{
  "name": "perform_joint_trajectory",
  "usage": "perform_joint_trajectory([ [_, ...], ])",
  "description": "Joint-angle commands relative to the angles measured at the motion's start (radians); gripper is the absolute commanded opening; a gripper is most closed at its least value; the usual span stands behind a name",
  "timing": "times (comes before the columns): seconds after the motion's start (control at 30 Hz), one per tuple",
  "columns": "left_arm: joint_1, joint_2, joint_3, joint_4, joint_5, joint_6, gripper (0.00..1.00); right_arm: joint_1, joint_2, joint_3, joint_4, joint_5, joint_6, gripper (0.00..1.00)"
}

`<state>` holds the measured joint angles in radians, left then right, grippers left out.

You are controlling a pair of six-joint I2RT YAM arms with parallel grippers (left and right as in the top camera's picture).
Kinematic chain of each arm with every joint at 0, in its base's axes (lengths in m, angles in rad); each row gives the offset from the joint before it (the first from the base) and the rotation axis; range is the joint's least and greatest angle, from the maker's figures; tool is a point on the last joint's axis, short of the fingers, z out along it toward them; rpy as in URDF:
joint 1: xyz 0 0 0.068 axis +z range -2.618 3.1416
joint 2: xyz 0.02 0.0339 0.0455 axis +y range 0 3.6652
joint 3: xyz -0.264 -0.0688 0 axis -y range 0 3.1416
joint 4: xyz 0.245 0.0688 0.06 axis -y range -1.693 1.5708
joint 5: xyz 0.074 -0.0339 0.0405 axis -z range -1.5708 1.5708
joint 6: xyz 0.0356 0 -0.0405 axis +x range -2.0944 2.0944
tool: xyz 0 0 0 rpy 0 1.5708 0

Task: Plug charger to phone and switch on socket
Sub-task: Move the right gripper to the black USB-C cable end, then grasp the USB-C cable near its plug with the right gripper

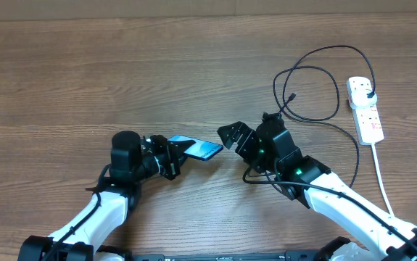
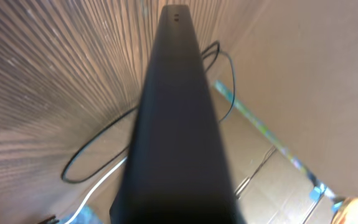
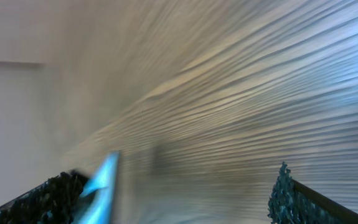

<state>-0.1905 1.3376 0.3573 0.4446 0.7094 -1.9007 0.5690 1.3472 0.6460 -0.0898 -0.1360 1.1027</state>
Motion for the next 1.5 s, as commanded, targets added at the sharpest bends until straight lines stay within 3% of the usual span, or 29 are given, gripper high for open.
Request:
perform_joint_trajectory([
  [0.0,0.048,-0.002,0.081,-0.077,-0.010,0.096,0.04,-0.041,-0.011,0.065,-0.109,0.102,-0.128,0.99],
  [0.17,0.067,0.027,0.246,-0.314,-0.043,0.250,0.04,-0.111,-0.011,0.211,-0.390,0.238,-0.129,0.96],
  [0.27,0.067,0.088,0.378,-0.412,-0.039,0.353,0.04,-0.176,-0.010,0.295,-0.506,0.262,-0.140,0.88],
  [0.43,0.066,0.236,0.603,-0.603,0.053,0.554,0.04,-0.297,0.055,0.414,-0.600,0.266,-0.193,0.76],
  [0.6,0.066,0.330,0.678,-0.685,0.149,0.671,0.04,-0.364,0.237,0.547,-0.681,0.263,-0.249,0.65],
  [0.8,0.066,0.342,0.678,-0.755,0.183,0.752,0.04,-0.390,0.441,0.653,-0.649,0.262,-0.264,0.54],
  [0.93,0.064,0.342,0.678,-0.793,0.185,0.760,0.04,-0.392,0.539,0.668,-0.539,0.251,-0.254,0.47],
  [1.47,0.058,0.342,0.678,-0.801,0.206,0.772,0.04,-0.392,0.702,0.667,-0.481,0.251,-0.212,0.38],
])
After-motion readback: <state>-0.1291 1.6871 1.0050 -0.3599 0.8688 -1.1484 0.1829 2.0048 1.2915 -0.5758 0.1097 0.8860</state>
